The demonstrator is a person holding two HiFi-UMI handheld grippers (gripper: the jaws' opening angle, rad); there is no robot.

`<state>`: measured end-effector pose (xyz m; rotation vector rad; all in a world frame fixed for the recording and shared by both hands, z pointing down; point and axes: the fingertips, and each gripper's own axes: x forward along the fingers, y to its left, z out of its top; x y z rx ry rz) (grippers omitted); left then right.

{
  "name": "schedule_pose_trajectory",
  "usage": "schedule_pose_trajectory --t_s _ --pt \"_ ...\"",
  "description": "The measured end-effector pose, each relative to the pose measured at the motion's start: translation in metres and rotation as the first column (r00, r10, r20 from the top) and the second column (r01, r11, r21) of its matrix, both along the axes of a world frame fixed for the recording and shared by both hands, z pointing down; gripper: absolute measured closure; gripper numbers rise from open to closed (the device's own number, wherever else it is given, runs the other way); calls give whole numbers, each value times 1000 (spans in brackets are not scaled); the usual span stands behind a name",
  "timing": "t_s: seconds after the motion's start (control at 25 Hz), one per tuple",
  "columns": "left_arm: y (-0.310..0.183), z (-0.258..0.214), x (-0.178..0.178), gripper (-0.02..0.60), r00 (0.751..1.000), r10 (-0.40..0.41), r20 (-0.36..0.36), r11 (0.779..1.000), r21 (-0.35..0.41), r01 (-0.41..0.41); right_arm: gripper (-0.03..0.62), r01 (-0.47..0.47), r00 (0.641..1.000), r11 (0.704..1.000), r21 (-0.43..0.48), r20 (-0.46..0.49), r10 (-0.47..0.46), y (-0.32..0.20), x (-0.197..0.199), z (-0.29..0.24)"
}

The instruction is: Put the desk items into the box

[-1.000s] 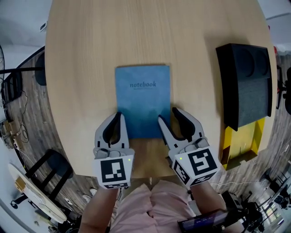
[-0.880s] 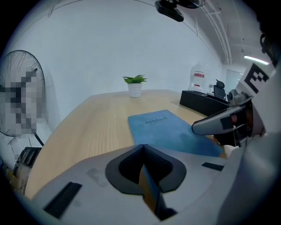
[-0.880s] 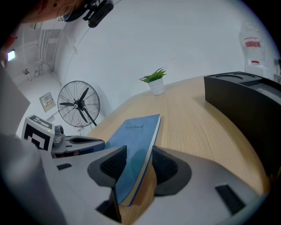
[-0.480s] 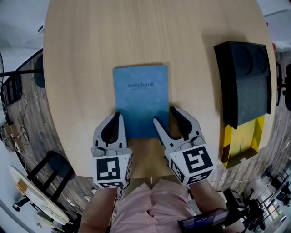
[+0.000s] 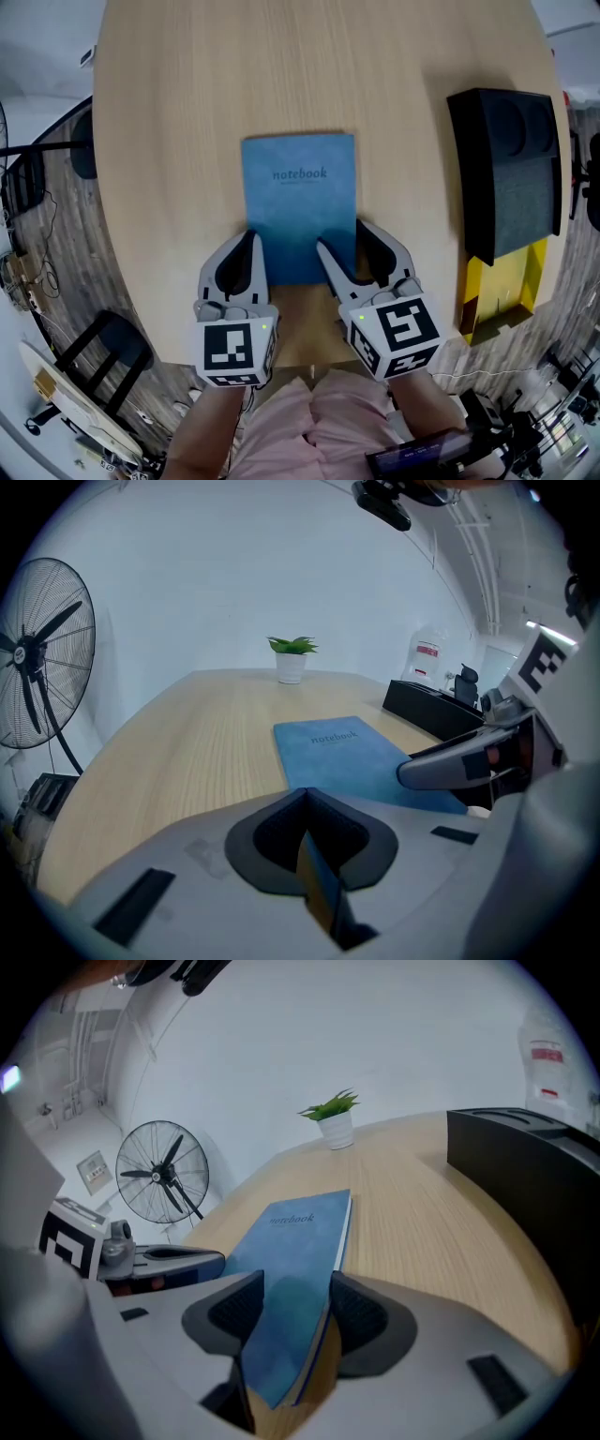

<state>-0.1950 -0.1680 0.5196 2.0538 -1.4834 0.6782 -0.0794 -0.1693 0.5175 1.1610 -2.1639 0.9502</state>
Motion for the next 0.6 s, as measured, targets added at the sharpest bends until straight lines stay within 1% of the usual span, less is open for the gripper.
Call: schedule_pose_trajectory --t_s 0.12,0.2,0.28,0.4,0.48,0.56,0.6 --pt "0 0 0 569 1000 7 0 1000 -1 -7 369 -35 999 999 0 27 35 -1 1 -3" --pt "0 0 0 569 1000 10 -2 1000 -1 -10 392 -43 999 999 26 10 43 -2 1 -8" --pt "0 0 0 569 1000 14 -6 1000 -4 -14 401 -43 999 997 59 -4 43 -2 0 -13" --pt "0 0 1 569 1000 19 -6 1000 -4 -19 405 -61 998 994 91 34 58 -2 -3 -24" --pt "0 0 1 569 1000 22 -4 1000 -3 -22 438 -88 995 991 102 54 83 -4 -1 -28" --pt "0 0 1 569 1000 24 -3 1000 -3 -24 508 -113 993 989 97 46 109 -5 5 -26" --pt "0 1 1 569 1000 26 -1 1000 -2 -26 510 -121 992 989 90 38 118 -5 7 -23"
